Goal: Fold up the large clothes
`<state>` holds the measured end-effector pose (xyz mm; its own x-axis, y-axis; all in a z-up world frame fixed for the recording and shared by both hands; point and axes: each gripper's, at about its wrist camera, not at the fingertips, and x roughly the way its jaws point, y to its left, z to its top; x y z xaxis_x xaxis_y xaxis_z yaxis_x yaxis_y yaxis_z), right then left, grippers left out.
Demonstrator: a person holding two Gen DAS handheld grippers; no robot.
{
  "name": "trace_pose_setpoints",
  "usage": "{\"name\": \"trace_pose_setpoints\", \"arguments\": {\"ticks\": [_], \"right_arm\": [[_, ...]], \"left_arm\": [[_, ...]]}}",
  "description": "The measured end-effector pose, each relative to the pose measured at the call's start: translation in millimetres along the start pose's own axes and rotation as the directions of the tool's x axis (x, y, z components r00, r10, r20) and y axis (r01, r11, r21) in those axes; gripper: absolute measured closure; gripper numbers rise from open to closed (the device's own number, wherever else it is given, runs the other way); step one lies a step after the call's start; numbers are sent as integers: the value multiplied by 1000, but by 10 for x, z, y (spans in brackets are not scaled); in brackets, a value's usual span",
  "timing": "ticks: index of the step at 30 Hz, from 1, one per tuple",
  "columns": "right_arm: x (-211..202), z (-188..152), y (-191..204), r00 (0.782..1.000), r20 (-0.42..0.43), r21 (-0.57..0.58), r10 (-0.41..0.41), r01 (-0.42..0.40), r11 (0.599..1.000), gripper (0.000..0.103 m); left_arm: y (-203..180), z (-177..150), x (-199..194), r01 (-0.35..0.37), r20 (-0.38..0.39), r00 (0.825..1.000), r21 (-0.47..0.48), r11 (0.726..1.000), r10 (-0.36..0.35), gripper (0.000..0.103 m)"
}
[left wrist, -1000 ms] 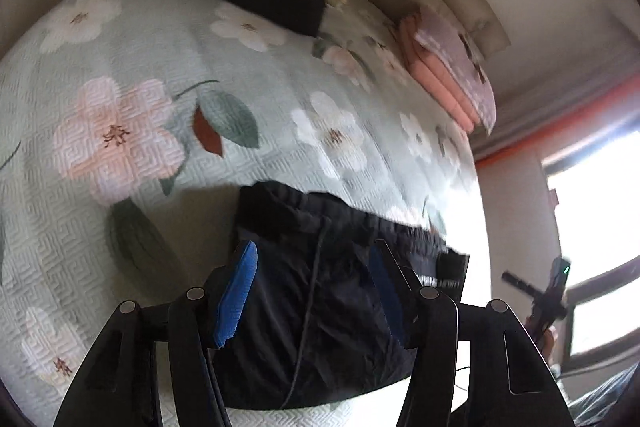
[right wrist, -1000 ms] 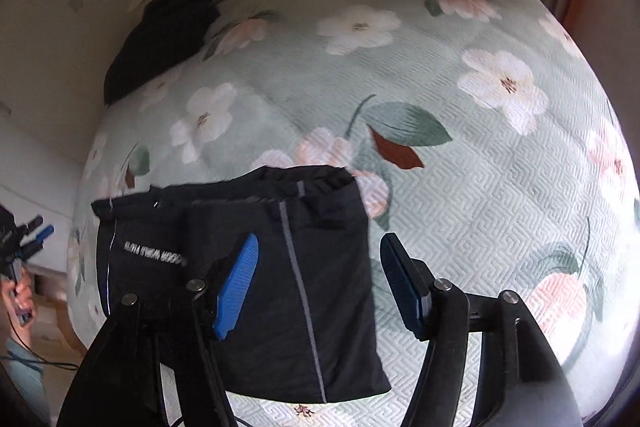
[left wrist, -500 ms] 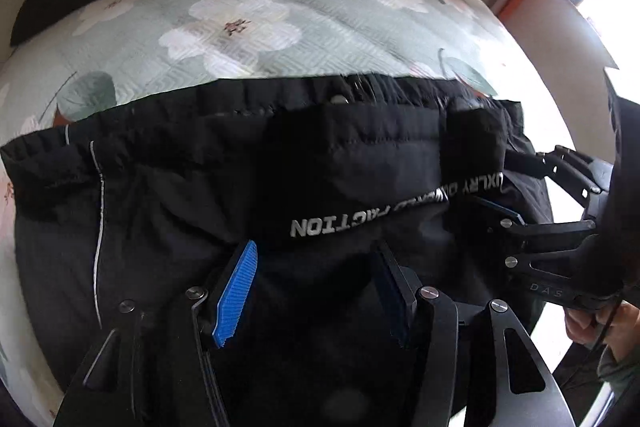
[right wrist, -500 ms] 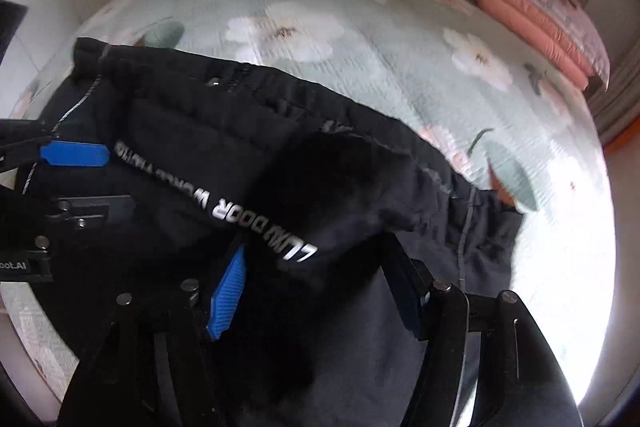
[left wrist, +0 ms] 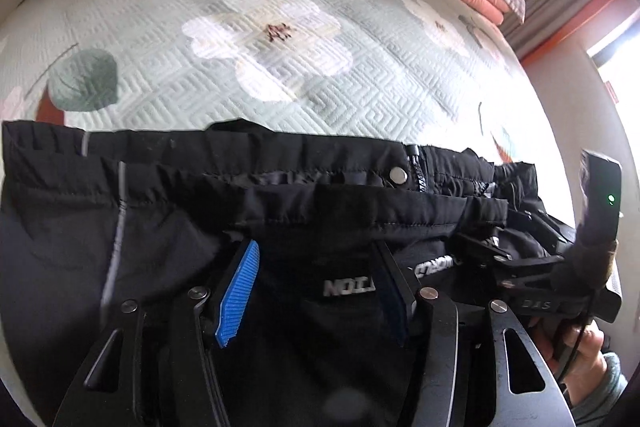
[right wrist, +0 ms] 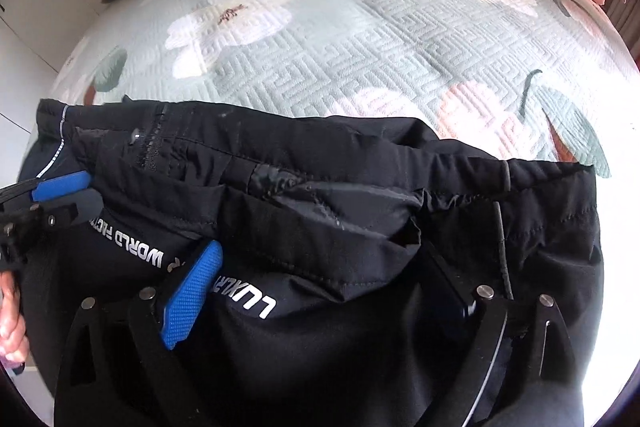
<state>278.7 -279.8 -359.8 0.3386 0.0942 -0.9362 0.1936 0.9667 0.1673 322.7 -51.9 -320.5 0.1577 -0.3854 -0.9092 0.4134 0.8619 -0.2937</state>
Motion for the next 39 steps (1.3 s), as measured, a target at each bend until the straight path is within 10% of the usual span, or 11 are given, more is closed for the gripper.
{"name": "trace_pose_setpoints", "arguments": {"ticks": [3, 8, 11, 16, 20, 27, 35, 39], "right_arm": [[-481, -176, -31, 999, 49, 13, 25, -25, 1000, 20], [-1003, -575, 153, 998, 63, -19, -20, 22, 1000, 26], [-800, -749, 342, 1000, -10, -43, -11, 10, 999, 45], [-240, -915, 455, 995, -64, -56, -74, 71, 996, 42], [-278, -850, 357, 995, -92, -24, -30, 28, 999, 43], [-844, -409, 219, 998, 57, -2, -1, 1, 1000, 47], [311, 282, -134, 997, -72, 165, 30, -17, 986, 52], [348, 329, -119, 999, -53, 136, 15, -8, 991, 52]], "left_arm": [[84, 25, -220, -131, 49, 990, 23, 991, 129, 46], [-11, -63, -552, -43, 55, 998, 65, 997, 40, 46], [-250, -76, -485, 61, 28, 998, 99, 993, -64, 46], [-271, -61, 98, -34, -81, 996, 67, 997, 39, 45], [-49, -36, 121, 53, -64, 996, -38, 998, -55, 45], [-336, -14, -247, 68, -1, 998, 80, 994, -69, 45], [-47, 224, 280, 13, -36, 999, -1, 1000, -13, 44], [202, 301, 297, 33, -14, 999, -68, 997, -34, 61]]}}
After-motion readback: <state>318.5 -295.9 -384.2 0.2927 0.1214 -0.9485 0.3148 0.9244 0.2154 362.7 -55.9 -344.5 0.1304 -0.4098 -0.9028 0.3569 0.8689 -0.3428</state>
